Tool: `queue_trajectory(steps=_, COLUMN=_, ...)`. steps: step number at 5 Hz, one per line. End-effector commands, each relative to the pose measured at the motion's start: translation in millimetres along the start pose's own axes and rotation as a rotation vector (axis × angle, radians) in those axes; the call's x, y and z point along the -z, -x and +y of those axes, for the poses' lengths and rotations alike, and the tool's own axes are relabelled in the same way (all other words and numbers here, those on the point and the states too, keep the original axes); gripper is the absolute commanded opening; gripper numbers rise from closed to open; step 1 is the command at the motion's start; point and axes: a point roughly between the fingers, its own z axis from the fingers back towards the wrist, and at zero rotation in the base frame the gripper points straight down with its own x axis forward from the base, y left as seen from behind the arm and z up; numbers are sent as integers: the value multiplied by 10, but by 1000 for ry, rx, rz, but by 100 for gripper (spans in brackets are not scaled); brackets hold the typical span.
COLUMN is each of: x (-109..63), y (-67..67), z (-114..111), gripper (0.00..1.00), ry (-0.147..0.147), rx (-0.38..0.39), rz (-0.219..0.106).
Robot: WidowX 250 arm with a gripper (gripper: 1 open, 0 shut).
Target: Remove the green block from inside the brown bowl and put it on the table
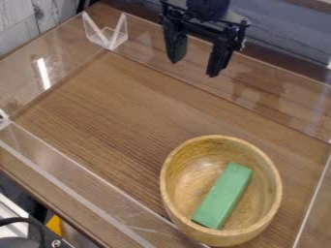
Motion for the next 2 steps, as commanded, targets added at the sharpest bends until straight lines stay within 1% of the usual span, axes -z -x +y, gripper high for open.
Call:
queue_trajectory(steps=1, x=30, y=67, z=-93, gripper=100, ry=13, rx=-112, rz=13)
queue_trajectory(steps=2, x=88, y=329, z=-401, gripper=100, ry=23, rx=-52, rz=58)
